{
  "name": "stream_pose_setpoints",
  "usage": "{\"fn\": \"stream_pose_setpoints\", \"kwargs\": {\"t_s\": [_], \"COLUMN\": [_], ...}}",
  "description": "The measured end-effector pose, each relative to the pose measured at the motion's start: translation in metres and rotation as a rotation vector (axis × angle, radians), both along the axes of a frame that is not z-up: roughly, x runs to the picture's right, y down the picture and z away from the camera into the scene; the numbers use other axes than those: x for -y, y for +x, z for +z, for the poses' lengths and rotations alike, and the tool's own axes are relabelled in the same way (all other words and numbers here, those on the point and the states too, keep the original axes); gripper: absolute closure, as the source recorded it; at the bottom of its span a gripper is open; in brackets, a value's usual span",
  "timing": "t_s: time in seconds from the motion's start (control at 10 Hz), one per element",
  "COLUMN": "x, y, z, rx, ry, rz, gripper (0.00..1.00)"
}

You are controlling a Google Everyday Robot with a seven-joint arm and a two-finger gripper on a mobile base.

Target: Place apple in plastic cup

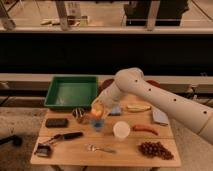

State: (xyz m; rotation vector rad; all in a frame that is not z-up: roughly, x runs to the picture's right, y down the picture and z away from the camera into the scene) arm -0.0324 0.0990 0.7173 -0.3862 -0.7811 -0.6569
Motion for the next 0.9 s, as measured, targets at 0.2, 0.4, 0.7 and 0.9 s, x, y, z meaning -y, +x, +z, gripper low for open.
{"fn": "stream_pose_setpoints", "kwargs": {"t_s": [0.2,0.4,0.7,0.9], "x": [-0.008,-0.015,-0.021,-0.024], "y": [-0.004,-0.007,-0.005,-0.006], "z": [-0.001,-0.001,0.004,0.007], "rx": [0.027,0.049,0.07,0.082], "ry": [-0.03,-0.051,-0.073,-0.081], "rz": [-0.012,-0.019,-0.012,-0.011], "gripper": [0.94,0.94,0.94,0.94]}}
